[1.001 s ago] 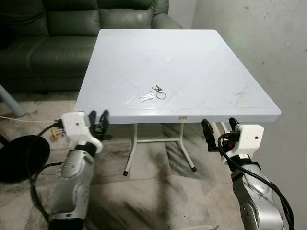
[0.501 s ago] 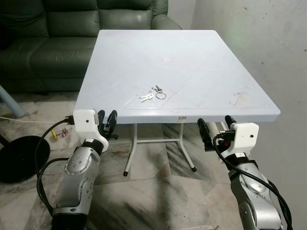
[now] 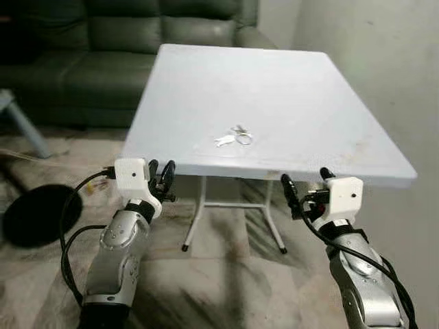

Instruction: Hang keys on a hook

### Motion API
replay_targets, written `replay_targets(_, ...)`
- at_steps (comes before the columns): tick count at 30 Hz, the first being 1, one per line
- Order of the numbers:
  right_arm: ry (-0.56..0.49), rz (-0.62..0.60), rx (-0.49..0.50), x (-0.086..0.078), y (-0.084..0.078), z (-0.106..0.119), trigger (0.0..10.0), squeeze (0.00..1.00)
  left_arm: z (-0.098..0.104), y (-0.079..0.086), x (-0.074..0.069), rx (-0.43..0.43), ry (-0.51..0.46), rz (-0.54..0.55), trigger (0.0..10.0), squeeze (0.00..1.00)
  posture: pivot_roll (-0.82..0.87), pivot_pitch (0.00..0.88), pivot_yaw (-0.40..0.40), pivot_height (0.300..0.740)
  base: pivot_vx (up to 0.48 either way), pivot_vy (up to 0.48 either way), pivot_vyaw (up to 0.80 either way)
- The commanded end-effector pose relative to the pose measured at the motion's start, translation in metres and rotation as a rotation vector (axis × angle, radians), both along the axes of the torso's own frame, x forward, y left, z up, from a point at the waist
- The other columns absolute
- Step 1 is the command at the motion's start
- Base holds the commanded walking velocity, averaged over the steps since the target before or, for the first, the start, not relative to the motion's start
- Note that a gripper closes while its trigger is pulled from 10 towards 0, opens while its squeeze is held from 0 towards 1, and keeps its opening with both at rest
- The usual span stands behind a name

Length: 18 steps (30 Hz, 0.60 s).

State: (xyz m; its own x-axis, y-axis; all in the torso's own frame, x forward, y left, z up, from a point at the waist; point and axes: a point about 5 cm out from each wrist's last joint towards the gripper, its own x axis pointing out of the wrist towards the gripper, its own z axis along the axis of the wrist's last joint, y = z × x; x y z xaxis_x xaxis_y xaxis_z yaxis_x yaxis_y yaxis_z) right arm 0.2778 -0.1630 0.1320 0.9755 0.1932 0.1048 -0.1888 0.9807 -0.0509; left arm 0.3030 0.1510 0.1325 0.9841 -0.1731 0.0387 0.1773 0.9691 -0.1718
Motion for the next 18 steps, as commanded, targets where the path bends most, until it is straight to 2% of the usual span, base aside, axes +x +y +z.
replay_targets(1,0.004,-0.010,-0.001,0.001,-0.004,-0.001,10.0,0.00,0.000,-0.001,0.002,0.001,0.001,0.001,10.0,0.00,0.09,0.005,-0.051,0.740,0.000,0.000,0.80)
replay_targets(6,-0.002,-0.006,0.004,0.004,-0.003,0.000,10.0,0.00,0.000,-0.002,0.008,-0.005,0.009,0.005,10.0,0.00,0.09,0.000,-0.051,0.740,0.000,0.000,0.67)
replay_targets(8,-0.012,-0.015,0.049,0.006,-0.004,0.002,10.0,0.00,-0.001,-0.002,0.011,-0.008,0.018,0.014,10.0,0.00,0.09,0.000,-0.050,0.740,0.000,0.000,0.00)
replay_targets(18,-0.024,-0.010,0.037,0.011,-0.004,0.003,10.0,0.00,0.001,0.000,0.019,-0.027,0.019,0.028,10.0,0.00,0.09,0.000,-0.050,0.740,0.000,0.000,0.00)
